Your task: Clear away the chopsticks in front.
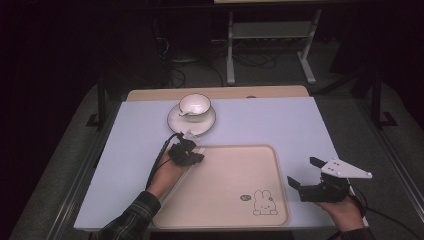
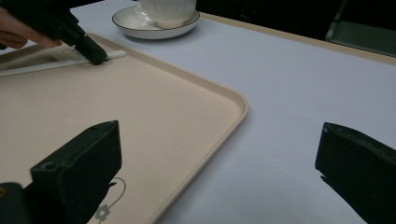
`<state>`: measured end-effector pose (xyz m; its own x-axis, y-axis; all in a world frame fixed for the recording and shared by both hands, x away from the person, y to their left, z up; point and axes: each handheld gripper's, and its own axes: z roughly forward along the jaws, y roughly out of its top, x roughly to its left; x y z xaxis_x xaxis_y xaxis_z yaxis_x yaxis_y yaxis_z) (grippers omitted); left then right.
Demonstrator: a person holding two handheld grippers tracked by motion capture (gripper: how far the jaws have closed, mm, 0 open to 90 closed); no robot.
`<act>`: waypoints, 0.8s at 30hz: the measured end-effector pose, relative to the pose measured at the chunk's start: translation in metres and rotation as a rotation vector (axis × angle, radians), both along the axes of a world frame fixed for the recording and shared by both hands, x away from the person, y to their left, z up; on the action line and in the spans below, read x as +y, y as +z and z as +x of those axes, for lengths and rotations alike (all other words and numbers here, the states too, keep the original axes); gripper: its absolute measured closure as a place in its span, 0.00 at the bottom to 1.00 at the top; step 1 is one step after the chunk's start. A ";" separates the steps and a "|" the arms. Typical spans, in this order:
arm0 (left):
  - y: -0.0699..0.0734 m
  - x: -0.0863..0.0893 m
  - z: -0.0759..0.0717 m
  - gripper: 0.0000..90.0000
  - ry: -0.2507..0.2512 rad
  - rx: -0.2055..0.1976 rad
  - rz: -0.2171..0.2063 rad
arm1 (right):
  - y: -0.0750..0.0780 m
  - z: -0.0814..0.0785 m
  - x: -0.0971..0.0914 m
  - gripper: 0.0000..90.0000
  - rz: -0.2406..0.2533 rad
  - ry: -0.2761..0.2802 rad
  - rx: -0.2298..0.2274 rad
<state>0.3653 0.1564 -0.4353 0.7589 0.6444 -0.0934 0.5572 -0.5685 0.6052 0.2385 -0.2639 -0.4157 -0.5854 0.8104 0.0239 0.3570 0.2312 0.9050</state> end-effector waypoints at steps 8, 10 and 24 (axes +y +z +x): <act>0.001 0.034 -0.022 0.99 0.030 0.025 0.000 | 0.000 0.000 0.001 0.00 -0.002 0.001 -0.001; 0.002 0.042 -0.026 0.99 0.042 0.028 0.003 | 0.000 0.000 0.001 0.00 -0.001 0.001 -0.001; 0.002 0.073 -0.041 0.99 0.092 0.035 -0.007 | 0.000 0.001 0.002 0.00 -0.004 0.002 -0.002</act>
